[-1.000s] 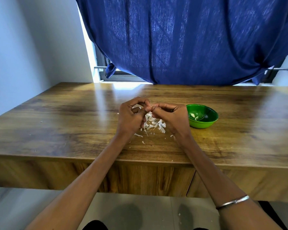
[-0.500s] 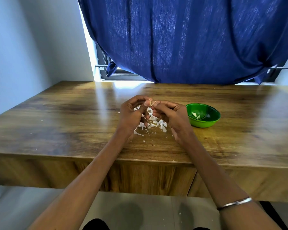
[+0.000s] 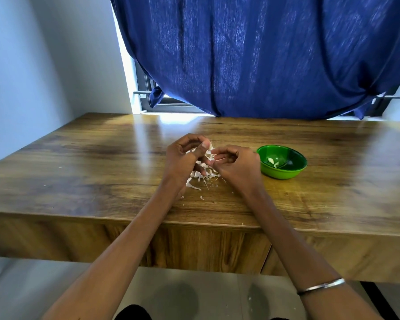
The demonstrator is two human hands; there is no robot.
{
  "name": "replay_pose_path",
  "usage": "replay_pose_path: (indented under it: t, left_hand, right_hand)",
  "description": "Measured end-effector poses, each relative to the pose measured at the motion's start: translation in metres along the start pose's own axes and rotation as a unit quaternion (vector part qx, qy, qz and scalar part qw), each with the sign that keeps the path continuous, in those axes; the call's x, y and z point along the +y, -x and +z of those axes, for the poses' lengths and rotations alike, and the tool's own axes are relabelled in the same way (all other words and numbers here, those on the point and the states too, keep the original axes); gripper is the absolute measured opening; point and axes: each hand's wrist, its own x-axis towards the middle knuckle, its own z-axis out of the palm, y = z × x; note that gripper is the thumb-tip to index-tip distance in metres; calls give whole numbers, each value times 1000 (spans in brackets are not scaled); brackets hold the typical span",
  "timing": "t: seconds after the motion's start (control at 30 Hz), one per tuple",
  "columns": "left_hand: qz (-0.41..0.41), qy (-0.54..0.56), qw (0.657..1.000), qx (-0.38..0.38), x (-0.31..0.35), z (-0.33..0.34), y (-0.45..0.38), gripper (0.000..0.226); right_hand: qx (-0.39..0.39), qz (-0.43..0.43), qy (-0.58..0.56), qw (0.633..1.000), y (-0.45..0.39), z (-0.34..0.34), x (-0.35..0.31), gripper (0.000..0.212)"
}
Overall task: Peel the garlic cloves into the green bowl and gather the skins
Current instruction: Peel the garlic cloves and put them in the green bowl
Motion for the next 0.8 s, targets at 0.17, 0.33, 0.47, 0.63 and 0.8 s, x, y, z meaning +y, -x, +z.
replay_pose_path:
  t: [0.17, 0.33, 0.47, 0.63, 0.8]
  left_hand:
    - [13, -2, 999, 29, 2, 1, 1, 5]
    - [19, -13, 999, 31, 2, 1, 1, 5]
    - [20, -15, 1000, 11, 2, 1, 1, 5]
    - [13, -17, 999, -30, 3, 2, 2, 13]
    - [14, -28, 998, -56, 4, 1, 2, 16]
  right_hand:
    - [42, -34, -23, 998, 0, 2, -3, 17]
    - [26, -12, -150, 988, 2, -1, -9, 15]
    - [27, -7, -173, 984, 0, -1, -6, 19]
    - [4, 43, -238, 970, 0, -1, -7, 17]
    - [-52, 132, -339, 930, 0, -2, -12, 10]
